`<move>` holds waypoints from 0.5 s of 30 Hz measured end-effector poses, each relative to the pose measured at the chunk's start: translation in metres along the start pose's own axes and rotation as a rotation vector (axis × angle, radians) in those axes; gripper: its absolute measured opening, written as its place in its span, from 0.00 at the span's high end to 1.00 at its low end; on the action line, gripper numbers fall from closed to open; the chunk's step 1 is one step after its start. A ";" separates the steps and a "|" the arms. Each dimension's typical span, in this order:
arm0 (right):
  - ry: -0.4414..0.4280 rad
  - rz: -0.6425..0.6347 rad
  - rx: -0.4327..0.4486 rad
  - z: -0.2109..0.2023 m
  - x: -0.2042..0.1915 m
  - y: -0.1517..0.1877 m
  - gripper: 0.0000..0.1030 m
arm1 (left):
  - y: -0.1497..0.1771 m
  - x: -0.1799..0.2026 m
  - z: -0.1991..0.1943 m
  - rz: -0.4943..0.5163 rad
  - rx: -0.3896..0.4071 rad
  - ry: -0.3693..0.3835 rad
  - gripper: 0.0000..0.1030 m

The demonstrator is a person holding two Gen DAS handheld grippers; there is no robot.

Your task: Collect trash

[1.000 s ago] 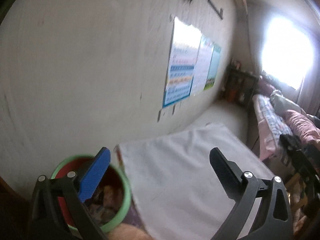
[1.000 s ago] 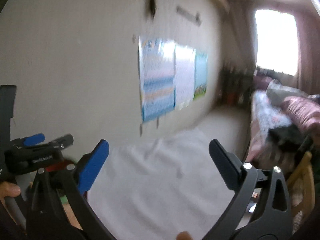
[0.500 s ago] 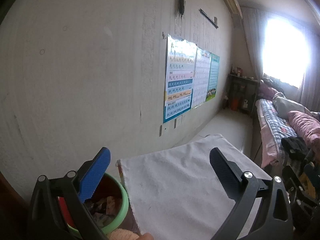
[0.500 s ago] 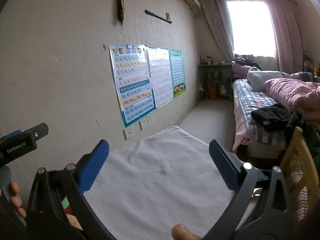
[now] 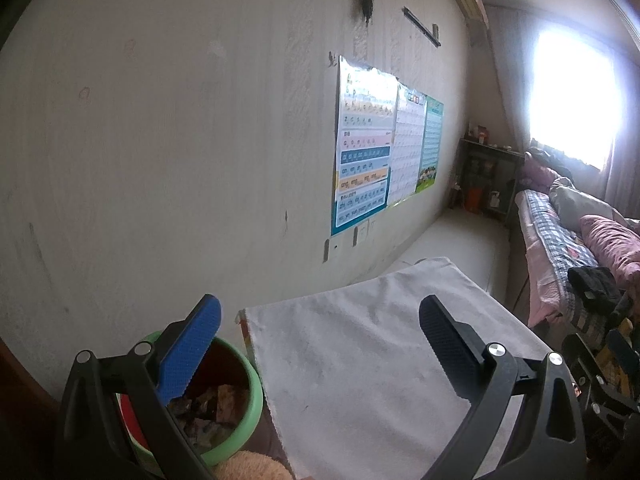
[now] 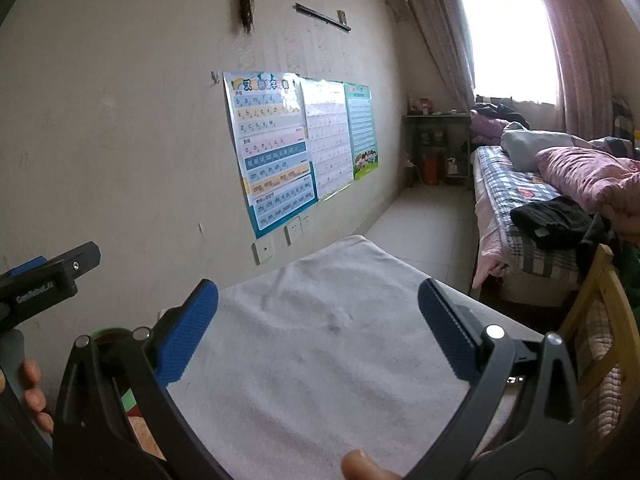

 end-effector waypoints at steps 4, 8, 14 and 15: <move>-0.009 -0.004 -0.008 0.000 -0.003 0.001 0.04 | 0.001 -0.001 0.002 -0.004 -0.005 -0.003 0.08; -0.015 0.001 -0.031 0.004 -0.002 0.004 0.04 | 0.002 -0.001 0.003 -0.004 -0.008 -0.006 0.08; -0.016 0.003 -0.048 0.006 -0.001 0.006 0.04 | 0.003 -0.002 0.005 -0.002 -0.014 -0.008 0.08; -0.016 0.003 -0.050 0.007 -0.001 0.007 0.04 | 0.003 -0.003 0.006 -0.001 -0.016 -0.008 0.08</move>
Point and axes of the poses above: each gripper's, at about its wrist camera, not at the fingertips, and z roughly the way its jaws point, x to its right, y to its underside, the point moved 4 cm from there along z, roughly the way its jaws point, and after that the axes turned 5 degrees about y, right-handed, at the moved point
